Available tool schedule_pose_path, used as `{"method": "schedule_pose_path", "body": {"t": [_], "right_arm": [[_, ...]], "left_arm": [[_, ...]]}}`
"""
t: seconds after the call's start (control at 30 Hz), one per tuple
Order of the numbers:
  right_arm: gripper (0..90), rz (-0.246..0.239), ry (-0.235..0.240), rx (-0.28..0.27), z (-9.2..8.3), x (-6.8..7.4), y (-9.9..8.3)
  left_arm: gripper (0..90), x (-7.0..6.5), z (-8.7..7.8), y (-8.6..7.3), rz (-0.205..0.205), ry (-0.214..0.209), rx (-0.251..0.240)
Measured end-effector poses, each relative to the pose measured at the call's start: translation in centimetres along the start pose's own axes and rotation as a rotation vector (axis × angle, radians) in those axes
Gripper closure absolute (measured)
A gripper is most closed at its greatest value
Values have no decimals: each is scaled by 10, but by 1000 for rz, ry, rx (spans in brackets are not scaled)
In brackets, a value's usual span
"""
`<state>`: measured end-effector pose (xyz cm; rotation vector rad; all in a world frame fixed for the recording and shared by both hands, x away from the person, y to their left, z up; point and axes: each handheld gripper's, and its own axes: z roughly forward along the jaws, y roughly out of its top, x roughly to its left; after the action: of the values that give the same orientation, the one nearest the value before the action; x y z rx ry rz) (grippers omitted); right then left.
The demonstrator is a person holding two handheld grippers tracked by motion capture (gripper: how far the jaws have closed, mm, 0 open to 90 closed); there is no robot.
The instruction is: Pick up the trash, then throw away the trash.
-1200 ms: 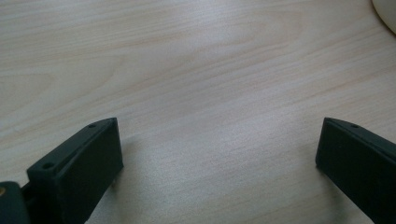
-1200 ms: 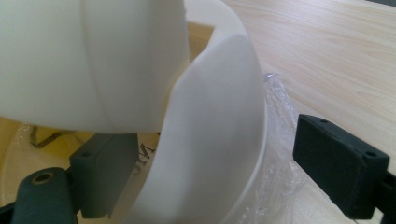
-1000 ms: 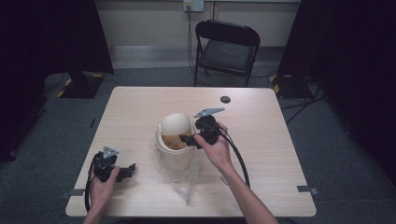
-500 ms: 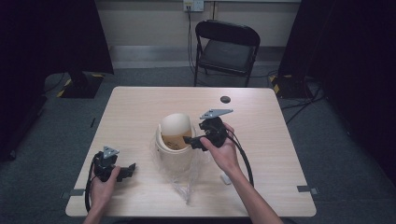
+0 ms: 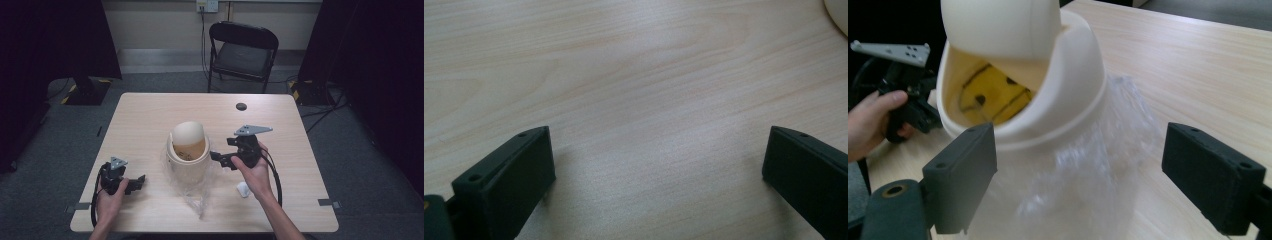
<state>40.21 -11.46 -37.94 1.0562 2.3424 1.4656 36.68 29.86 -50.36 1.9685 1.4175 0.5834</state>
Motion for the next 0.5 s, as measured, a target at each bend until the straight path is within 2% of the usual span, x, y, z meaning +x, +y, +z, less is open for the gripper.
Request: {"method": "schedule_pose_path", "body": {"t": [0.03, 0.17, 0.2, 0.3, 0.33, 0.5], "right_arm": [[138, 5, -13, 11, -6, -3, -9], [142, 16, -38, 23, -11, -10, -19], [160, 4, -49, 56, -12, -14, -27], [164, -8, -53, 83, -12, -16, -34], [182, -14, -68, 115, -12, -19, -45], [196, 29, -53, 148, -15, -25, -71]], "left_arm": [[0, 0, 0, 0, 0, 0, 0], [0, 0, 0, 0, 4, 2, 2], [0, 0, 0, 0, 4, 2, 2], [0, 0, 0, 0, -1, 0, -1], [0, 0, 0, 0, 0, 0, 0], [0, 0, 0, 0, 4, 2, 1]]}}
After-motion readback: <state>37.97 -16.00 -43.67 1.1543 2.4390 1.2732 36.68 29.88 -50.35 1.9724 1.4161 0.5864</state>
